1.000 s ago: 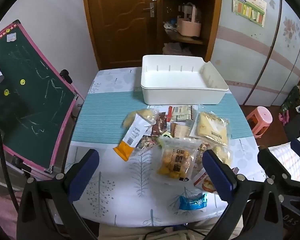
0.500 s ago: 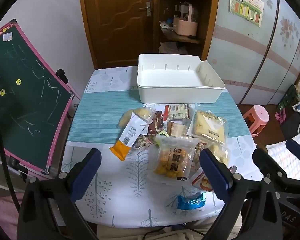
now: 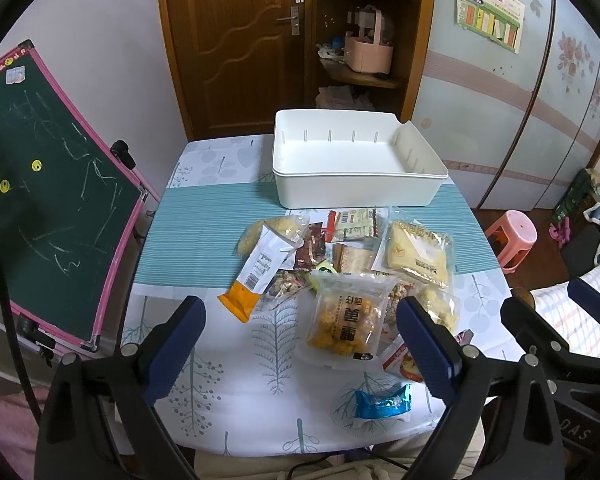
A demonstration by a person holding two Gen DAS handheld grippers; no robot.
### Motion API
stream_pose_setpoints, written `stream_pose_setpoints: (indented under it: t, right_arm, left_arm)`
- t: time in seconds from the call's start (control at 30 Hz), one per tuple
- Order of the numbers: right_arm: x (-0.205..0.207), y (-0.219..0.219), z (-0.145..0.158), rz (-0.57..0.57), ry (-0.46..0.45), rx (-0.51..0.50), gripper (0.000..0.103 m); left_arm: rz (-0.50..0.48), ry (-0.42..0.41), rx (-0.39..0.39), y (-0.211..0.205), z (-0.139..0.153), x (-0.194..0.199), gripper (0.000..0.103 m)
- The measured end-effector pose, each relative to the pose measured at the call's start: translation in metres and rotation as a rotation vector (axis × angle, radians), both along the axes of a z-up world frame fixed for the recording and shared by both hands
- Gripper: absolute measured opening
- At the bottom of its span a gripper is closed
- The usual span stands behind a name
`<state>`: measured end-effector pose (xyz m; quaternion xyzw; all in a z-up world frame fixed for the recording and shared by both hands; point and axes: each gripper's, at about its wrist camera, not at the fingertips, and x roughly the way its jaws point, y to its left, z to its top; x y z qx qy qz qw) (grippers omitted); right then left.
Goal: Organize snacks
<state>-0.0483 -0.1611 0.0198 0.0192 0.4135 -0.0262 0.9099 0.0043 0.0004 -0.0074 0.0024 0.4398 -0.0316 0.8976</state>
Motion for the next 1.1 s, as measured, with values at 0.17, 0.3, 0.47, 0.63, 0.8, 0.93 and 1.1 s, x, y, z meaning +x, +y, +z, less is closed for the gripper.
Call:
stream_pose_setpoints:
  t: [0.17, 0.3, 0.47, 0.63, 0.8, 0.93, 1.1]
  right_arm:
    - [-0.001, -0.001, -0.001, -0.002, 0.001, -0.002, 0.103]
    - [-0.002, 0.001, -0.004, -0.001, 0.005, -0.002, 0.103]
    - [-0.002, 0.001, -0.003, -0.003, 0.004, -0.002, 0.103]
    - [-0.002, 0.002, -0.003, -0.003, 0.007, -0.005, 0.103]
    - [-0.002, 0.001, -0.004, -0.001, 0.006, -0.004, 0.103]
    - [-0.001, 0.003, -0.004, -0.001, 0.008, -0.004, 0.103]
    - [-0.002, 0.003, -0.004, -0.002, 0.006, -0.004, 0.103]
  left_arm:
    - [0.005, 0.011, -0.003, -0.002, -0.003, 0.001, 0.095]
    - [0.023, 0.002, 0.004, -0.002, -0.005, 0.000, 0.095]
    - [0.026, -0.053, 0.025, -0.003, -0.002, -0.006, 0.095]
    - [0.021, -0.075, 0.027, -0.002, -0.003, -0.007, 0.095]
    - [0.018, -0.071, 0.010, 0.003, -0.004, -0.006, 0.095]
    - [0.008, -0.030, -0.020, 0.006, -0.009, -0.002, 0.095]
    - [-0.009, 0.008, -0.023, 0.006, -0.014, 0.001, 0.095]
